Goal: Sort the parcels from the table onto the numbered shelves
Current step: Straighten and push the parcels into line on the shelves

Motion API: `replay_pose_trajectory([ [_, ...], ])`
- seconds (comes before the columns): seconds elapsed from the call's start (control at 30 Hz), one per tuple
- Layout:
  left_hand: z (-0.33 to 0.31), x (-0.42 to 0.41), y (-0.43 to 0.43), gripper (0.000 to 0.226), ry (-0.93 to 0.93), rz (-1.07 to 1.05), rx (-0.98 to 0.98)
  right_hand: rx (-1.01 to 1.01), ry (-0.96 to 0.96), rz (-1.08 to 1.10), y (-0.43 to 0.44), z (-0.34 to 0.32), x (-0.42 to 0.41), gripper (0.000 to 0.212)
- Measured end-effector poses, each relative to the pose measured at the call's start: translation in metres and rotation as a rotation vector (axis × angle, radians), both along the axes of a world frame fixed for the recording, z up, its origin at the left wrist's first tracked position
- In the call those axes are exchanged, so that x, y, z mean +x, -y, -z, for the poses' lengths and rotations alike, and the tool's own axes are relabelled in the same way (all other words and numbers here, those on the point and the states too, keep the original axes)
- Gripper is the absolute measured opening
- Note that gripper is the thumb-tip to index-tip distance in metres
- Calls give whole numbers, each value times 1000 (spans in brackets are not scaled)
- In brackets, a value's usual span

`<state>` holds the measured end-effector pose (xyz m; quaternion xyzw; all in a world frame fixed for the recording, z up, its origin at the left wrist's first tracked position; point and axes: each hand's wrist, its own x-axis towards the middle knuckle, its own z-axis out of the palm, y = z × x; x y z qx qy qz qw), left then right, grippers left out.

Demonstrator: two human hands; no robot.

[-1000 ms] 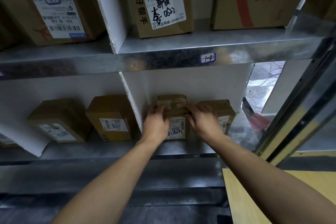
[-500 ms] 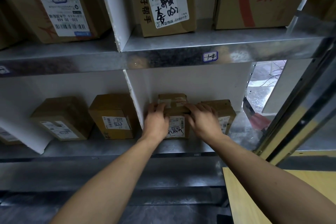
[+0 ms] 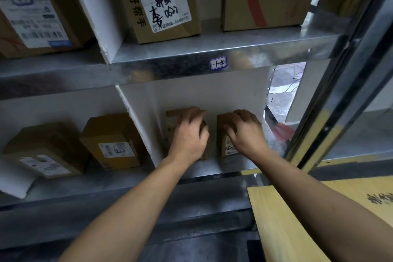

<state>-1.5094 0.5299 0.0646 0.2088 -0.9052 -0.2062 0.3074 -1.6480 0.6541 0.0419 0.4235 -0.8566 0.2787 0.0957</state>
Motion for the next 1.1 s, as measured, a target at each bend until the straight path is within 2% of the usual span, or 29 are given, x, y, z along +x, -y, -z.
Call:
replay_pose_trajectory([
  [0.2,2,-28,-30,39,71,142,40,97,135,101,-30,0,-19,40],
  [0.4,8,-45,-41,52,290,89,149,100,302,118,-43,4,-27,44],
  [0.67,18,-50,-44,51,404,61,128,35,367,27,-42,8,-24,44],
  [1.1,31,-59,-42,43,290,54,216,-58,425,53,-49,20,-29,40],
])
